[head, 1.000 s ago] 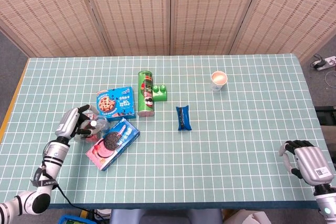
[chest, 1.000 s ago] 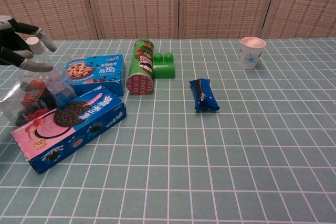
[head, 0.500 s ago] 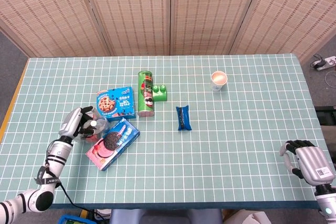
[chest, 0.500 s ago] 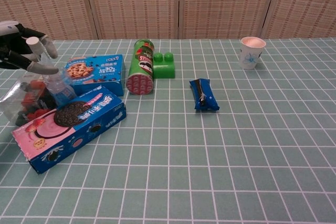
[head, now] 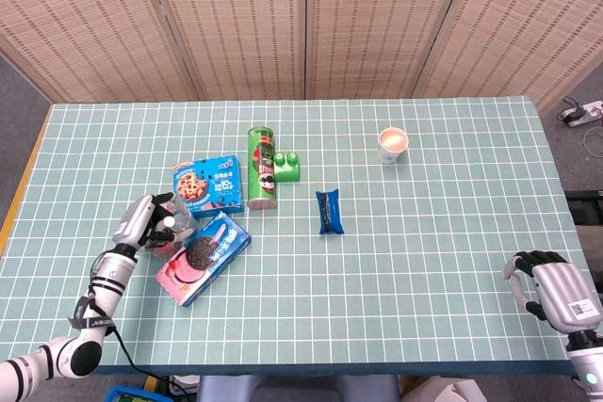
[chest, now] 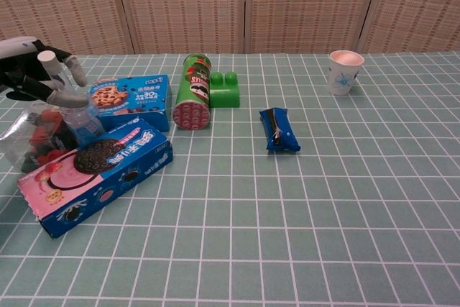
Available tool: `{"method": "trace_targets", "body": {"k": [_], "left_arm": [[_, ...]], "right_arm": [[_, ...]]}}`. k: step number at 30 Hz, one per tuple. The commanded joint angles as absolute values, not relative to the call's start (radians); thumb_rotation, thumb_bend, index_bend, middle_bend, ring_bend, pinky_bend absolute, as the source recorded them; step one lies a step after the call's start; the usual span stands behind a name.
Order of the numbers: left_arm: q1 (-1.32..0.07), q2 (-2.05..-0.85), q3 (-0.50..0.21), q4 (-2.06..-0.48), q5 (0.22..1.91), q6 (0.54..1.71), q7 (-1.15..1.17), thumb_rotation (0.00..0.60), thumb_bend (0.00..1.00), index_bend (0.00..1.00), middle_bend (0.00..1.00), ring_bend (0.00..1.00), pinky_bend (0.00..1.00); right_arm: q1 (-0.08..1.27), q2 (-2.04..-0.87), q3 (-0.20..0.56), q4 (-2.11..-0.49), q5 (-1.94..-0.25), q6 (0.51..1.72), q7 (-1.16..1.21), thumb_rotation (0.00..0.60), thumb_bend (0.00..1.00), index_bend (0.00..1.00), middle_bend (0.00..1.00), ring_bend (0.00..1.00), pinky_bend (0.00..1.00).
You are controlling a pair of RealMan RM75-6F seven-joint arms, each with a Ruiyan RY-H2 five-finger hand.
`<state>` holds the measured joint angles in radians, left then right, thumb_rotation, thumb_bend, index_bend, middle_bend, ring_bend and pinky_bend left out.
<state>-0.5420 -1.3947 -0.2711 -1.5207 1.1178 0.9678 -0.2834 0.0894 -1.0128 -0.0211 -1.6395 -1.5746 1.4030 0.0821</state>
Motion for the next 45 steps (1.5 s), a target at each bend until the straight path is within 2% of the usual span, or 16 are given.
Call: {"method": "trace_targets", "body": {"k": [1, 5, 8, 27, 45], "left_arm": [[-0.542, -1.397, -0.272, -1.520, 1.116, 0.971, -0.282, 0.600, 0.21, 0.68, 1.00, 1.00, 1.00], [-0.541, -1.397, -0.271, -1.521, 1.118, 0.973, -0.287, 0.600, 0.33, 0.69, 1.00, 1.00, 1.00], [-0.542, -1.394, -0.269, -1.523, 1.121, 0.970, -0.288, 0.600, 0.38, 0.70, 1.00, 1.00, 1.00], [-0.543, -1.390, -0.268, -1.556, 1.137, 0.993, -0.273, 0.600, 0.40, 0.75, 1.00, 1.00, 1.00], [-0.512, -1.263, -0.306, -1.769, 1.140, 1.119, -0.153, 0.600, 0.41, 0.75, 1.00, 1.00, 1.00]], "right_arm": [[0.090, -1.013, -0.021, -1.639, -1.574, 1.402, 0.083, 0.600, 0.37, 0.52, 0.46, 0.37, 0.36], [0.090, -1.012, -0.021, -1.638, -1.574, 1.401, 0.085, 0.600, 0.37, 0.52, 0.46, 0.37, 0.36], [0.090, -1.012, -0.021, -1.638, -1.574, 1.402, 0.086, 0.600, 0.37, 0.52, 0.46, 0.37, 0.36], [0.085, -1.004, -0.020, -1.636, -1.579, 1.414, 0.108, 0.600, 0.37, 0.52, 0.46, 0.37, 0.36], [0.084, -1.002, -0.023, -1.635, -1.590, 1.419, 0.118, 0.600, 0.37, 0.52, 0.46, 0.37, 0.36]]}}
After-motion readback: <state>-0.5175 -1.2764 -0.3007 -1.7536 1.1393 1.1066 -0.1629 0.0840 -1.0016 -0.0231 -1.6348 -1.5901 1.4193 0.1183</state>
